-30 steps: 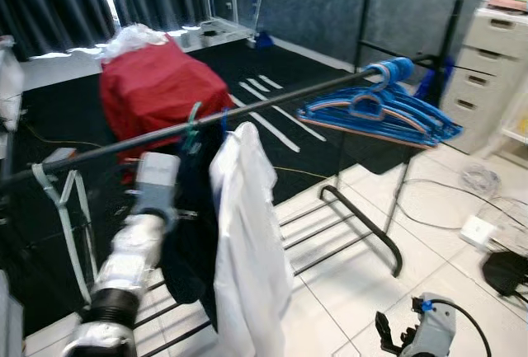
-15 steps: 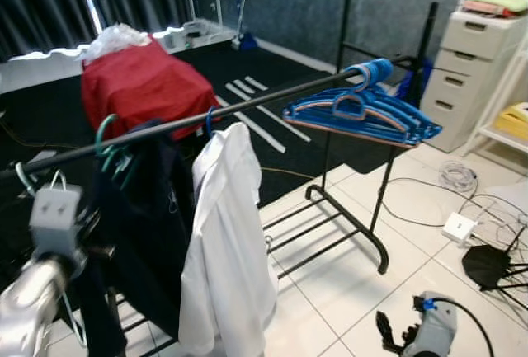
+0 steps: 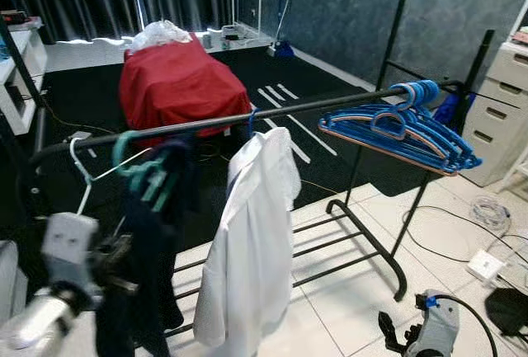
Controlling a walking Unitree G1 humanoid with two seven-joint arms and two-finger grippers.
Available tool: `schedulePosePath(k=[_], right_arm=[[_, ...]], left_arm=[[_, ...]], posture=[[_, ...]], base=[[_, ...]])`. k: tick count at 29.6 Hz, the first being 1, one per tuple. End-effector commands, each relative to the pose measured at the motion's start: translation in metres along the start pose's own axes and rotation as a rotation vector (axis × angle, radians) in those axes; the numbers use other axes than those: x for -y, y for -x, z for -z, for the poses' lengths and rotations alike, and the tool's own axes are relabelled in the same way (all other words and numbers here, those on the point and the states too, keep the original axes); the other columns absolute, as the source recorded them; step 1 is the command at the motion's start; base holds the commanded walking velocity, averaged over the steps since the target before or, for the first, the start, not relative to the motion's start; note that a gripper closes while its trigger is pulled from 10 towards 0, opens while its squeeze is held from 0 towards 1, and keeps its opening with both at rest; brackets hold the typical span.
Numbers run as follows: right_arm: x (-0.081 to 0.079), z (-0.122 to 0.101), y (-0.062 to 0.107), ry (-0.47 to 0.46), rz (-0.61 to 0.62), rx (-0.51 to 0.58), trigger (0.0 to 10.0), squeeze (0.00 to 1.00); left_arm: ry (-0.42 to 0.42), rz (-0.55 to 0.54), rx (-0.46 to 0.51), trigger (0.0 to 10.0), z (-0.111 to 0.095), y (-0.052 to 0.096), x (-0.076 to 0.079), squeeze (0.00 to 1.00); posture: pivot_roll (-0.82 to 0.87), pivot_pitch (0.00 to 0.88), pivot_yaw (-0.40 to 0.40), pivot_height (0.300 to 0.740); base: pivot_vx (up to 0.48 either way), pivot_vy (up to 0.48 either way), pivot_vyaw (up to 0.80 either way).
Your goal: Hang hanger
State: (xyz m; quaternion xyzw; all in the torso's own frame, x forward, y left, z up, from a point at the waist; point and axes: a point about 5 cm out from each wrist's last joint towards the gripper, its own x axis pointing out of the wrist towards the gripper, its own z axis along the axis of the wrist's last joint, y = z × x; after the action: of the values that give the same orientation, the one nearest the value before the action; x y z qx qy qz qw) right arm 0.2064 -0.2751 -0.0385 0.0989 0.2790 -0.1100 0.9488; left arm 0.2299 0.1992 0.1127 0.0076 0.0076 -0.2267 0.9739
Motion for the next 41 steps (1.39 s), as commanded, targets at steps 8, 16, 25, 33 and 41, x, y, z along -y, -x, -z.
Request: schedulePosePath(k=[8,16,25,33,41], right_arm=[[0.002,0.002,0.001,-0.001,0.002,-0.023,10.0,0.00],[-0.002,-0.005,-0.003,0.058,-0.025,-0.009,10.0,0.00],[-0.020,-0.057,-0.013,0.277,-0.275,0.115,10.0,0.00],[-0.030,-0.157,0.002,0.258,-0.385,0.484,10.0,0.00],[-0.054,-0.210,0.017,0.035,-0.391,0.725,10.0,0.00]], left_arm=[[0.048,0.167,0.019,10.0,0.002,-0.022,0.030,0.00],[0.053,0.057,-0.026,10.0,0.016,-0.040,0.017,0.00],[0.017,0.139,0.030,10.0,-0.002,-0.067,0.025,0.00],[-0.134,0.124,0.115,10.0,-0.046,-0.069,-0.010,0.00],[-0.224,0.191,0.203,10.0,-0.085,-0.062,-0.014,0.00]], posture=[[-0.03,0.000,-0.047,0.740],[-0.03,0.000,-0.046,0.740],[-0.05,0.000,-0.026,0.740],[-0.07,0.000,0.002,0.740],[-0.06,0.000,0.007,0.740]], base=[[-0.396,0.000,0.00],[-0.396,0.000,0.00],[-0.377,0.000,0.00],[-0.323,0.000,0.00],[0.000,0.000,0.00]])
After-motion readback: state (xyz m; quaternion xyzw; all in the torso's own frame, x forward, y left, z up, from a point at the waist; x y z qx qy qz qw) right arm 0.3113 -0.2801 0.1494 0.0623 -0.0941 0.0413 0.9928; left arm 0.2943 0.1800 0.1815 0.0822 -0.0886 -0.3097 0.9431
